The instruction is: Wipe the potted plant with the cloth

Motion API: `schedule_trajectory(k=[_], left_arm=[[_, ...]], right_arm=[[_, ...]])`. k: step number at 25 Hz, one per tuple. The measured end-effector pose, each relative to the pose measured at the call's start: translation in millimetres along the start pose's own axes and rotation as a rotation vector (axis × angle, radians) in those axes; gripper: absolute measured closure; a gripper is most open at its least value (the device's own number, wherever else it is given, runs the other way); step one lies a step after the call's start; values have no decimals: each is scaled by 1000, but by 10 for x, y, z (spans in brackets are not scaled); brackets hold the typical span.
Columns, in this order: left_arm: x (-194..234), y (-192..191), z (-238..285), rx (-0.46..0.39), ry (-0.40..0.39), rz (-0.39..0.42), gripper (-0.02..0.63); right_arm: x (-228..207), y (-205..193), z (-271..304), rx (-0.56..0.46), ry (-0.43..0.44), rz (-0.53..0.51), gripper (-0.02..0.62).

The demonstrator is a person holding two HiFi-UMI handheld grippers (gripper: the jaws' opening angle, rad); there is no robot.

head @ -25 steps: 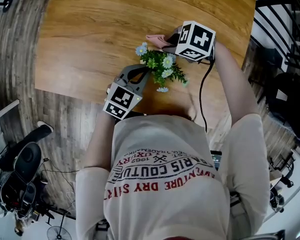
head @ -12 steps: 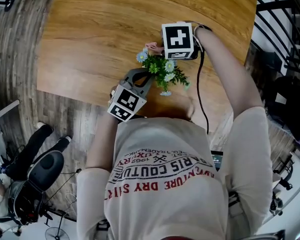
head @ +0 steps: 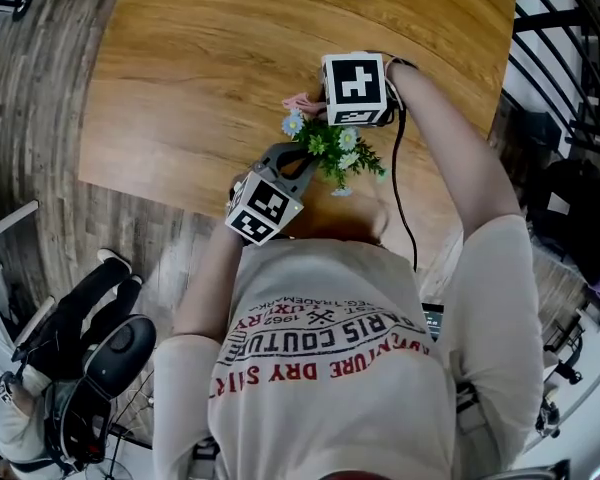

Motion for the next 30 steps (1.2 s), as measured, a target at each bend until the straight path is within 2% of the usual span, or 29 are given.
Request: schedule_trajectory(k=[3,5,8,12,15,18,23,30], left_arm=[[22,-6,-96,12,-4,16,589],[39,-31,-187,21,2,37,589],[124,-13,-397,-14,32,50,589],[381,93,-774,-97,138,47,589],[613,148,-1056,-135,217,58,589],[743,179,-1316,-158,257,66,589],[861,210,-1571,-174,249,92,589],[867,93,-1706,-144,195,98,589]], right_arm=[[7,100,-10,-32,-8,20,558],[-32,189,-53,-72,-52,21,558],[-143,413,-177,-147,-196,1,558],[-96,785,-334,-240,-373,21,558],[6,1012,-365,-299,-500,125,558],[131,1166,-300,-360,-601,244,558],[355,1215,-68,-434,-751,420,558],[446,793,393,-477,-1020,638,558]])
Point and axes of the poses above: the fingertips, and each gripper's own axes: z forward along the fingers, x to its left, y out of its top, the point moved 3 cm from there along -z, backward along the fingers, and after that the axes turned 15 degrees about -x, right-handed, at the moved point
